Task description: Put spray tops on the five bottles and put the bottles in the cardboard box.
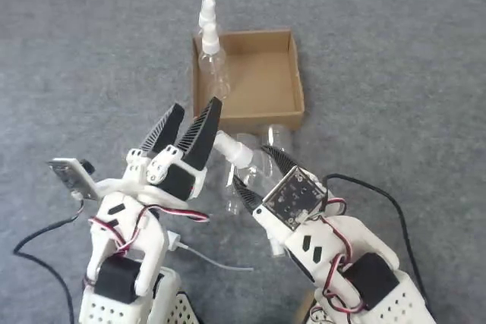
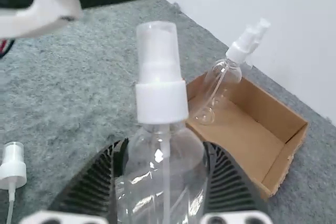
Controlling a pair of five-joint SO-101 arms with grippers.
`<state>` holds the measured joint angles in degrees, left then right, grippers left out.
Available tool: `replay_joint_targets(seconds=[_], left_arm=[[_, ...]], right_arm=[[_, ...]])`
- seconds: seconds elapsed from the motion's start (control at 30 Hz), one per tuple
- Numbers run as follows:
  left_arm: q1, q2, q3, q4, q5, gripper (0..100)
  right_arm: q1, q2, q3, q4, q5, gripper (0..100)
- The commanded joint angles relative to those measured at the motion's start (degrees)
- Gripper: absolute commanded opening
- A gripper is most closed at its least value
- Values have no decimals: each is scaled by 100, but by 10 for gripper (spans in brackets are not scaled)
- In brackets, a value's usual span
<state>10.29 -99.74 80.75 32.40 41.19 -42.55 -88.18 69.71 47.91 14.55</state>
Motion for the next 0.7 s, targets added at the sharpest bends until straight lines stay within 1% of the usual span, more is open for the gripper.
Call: replay_joint_targets(seconds=[0.0,0.2,0.33,0.5,0.67], left_arm=[[105,-97,-57,-167,-114,250],[149,-70,-31,-158,-281,250],[79,-97,-75,-176,-167,250],[-211,-97,-75,-255,-62,250],[-167,-70,-31,-246,-79,250]], right_arm=[[-57,-119,-202,-215,-18,27],[-57,-119,-202,-242,-18,27],[-57,-119,-202,-242,-18,27],[-57,-119,-202,-242,-18,27],[-57,-127,-202,-242,-26,27]])
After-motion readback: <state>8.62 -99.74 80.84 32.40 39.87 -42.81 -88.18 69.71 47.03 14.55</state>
